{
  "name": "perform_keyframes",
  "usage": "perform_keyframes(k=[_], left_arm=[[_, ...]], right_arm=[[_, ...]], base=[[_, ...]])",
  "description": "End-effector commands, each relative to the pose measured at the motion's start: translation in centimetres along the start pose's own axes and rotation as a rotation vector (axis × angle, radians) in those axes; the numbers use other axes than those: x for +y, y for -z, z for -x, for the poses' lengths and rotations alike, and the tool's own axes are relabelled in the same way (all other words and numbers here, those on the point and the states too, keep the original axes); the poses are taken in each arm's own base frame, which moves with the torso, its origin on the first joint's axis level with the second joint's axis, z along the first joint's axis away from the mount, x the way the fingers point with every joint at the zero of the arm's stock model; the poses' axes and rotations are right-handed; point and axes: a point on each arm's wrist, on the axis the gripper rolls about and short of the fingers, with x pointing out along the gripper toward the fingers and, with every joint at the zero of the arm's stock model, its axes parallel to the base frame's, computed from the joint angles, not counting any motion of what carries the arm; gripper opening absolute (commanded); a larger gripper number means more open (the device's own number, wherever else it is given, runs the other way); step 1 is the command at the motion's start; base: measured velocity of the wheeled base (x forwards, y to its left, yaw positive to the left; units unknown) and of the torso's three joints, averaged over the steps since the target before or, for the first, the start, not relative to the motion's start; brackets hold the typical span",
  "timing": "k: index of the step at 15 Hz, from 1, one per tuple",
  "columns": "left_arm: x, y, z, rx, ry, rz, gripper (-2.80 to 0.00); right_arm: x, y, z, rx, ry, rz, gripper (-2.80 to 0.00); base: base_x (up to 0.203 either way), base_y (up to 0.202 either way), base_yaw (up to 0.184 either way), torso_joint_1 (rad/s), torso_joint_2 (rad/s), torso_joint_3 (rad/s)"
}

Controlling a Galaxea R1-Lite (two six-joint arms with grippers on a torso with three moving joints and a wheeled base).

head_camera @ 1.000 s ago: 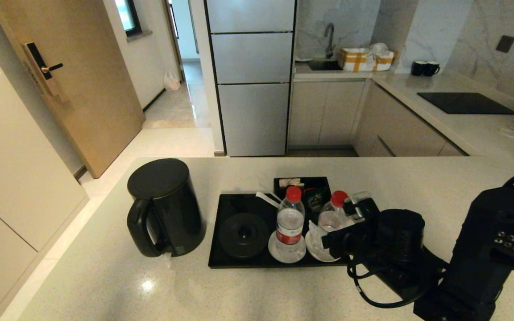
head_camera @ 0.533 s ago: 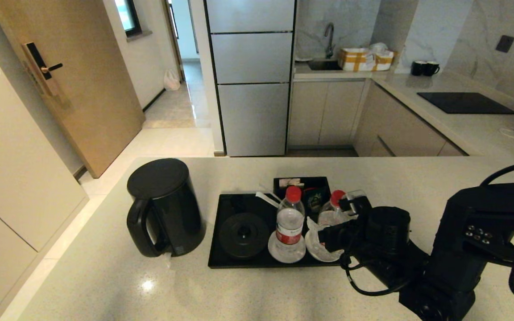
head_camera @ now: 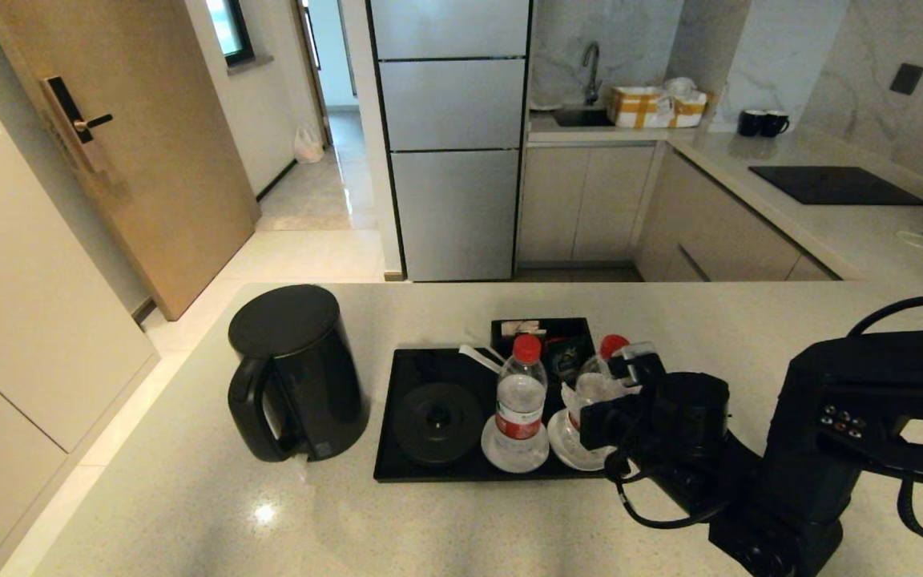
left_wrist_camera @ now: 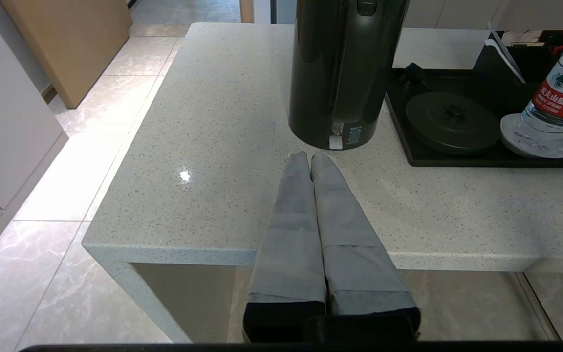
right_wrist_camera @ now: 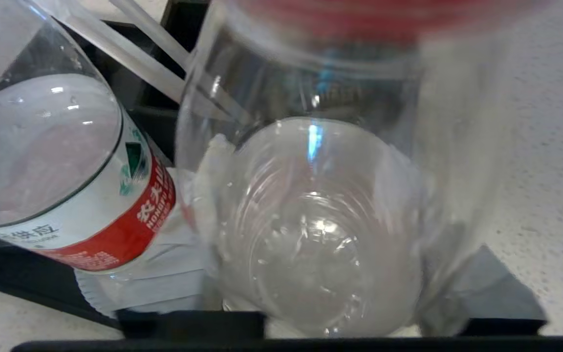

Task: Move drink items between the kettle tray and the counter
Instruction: Pick up the bottled water, then place it on the right

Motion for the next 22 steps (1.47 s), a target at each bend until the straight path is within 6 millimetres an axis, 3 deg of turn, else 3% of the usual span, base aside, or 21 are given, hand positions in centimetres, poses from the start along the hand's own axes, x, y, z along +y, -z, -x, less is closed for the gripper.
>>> perform_keyframes(k=[1, 5, 9, 10, 12, 14, 16, 18, 22], left_arm=[[0.0, 0.0, 0.0, -0.001, -0.001, 0.001, -2.8], [0.0, 0.0, 0.0, 0.0, 0.001, 0.001, -2.8], [0.0, 0.0, 0.0, 0.0, 0.0, 0.001, -2.8], [0.0, 0.0, 0.0, -0.001, 0.001, 0.001, -2.8], [0.0, 0.0, 0.0, -0.002, 0.001, 0.001, -2.8], [0.0, 0.0, 0.0, -0.002, 0.001, 0.001, -2.8], [0.0, 0.0, 0.0, -0.002, 0.001, 0.001, -2.8], [0.0, 0.0, 0.0, -0.001, -0.001, 0.001, -2.8], [0.0, 0.0, 0.0, -0.001, 0.001, 0.001, -2.8]], right_arm=[[0.0, -0.2, 0.1, -0.008, 0.0, -0.002, -2.8], [-0.3, -1.6, 1.7, -0.033, -0.002, -0.014, -2.8], [-0.9, -5.8, 4.5, -0.084, 0.0, -0.034, -2.8], [-1.4, -7.9, 5.8, -0.112, 0.008, -0.043, -2.8], [-3.5, -12.5, 9.0, -0.157, 0.061, -0.062, -2.8], [-7.8, -14.6, 10.9, -0.106, 0.196, -0.079, -2.8], [-12.2, -14.7, 11.8, -0.086, 0.298, -0.108, -2.8], [-13.8, -13.9, 12.0, -0.053, 0.307, -0.123, -2.8], [-16.3, -9.8, 7.2, 0.069, 0.352, -0.151, -2.8]], base=[[0.0, 0.0, 0.0, 0.0, 0.0, 0.0], [0.0, 0.0, 0.0, 0.0, 0.0, 0.0], [0.0, 0.0, 0.0, 0.0, 0.0, 0.0], [0.0, 0.0, 0.0, 0.0, 0.0, 0.0], [0.0, 0.0, 0.0, 0.0, 0.0, 0.0], [0.0, 0.0, 0.0, 0.0, 0.0, 0.0], [0.0, 0.0, 0.0, 0.0, 0.0, 0.0], [0.0, 0.0, 0.0, 0.0, 0.0, 0.0], [0.0, 0.0, 0.0, 0.0, 0.0, 0.0]])
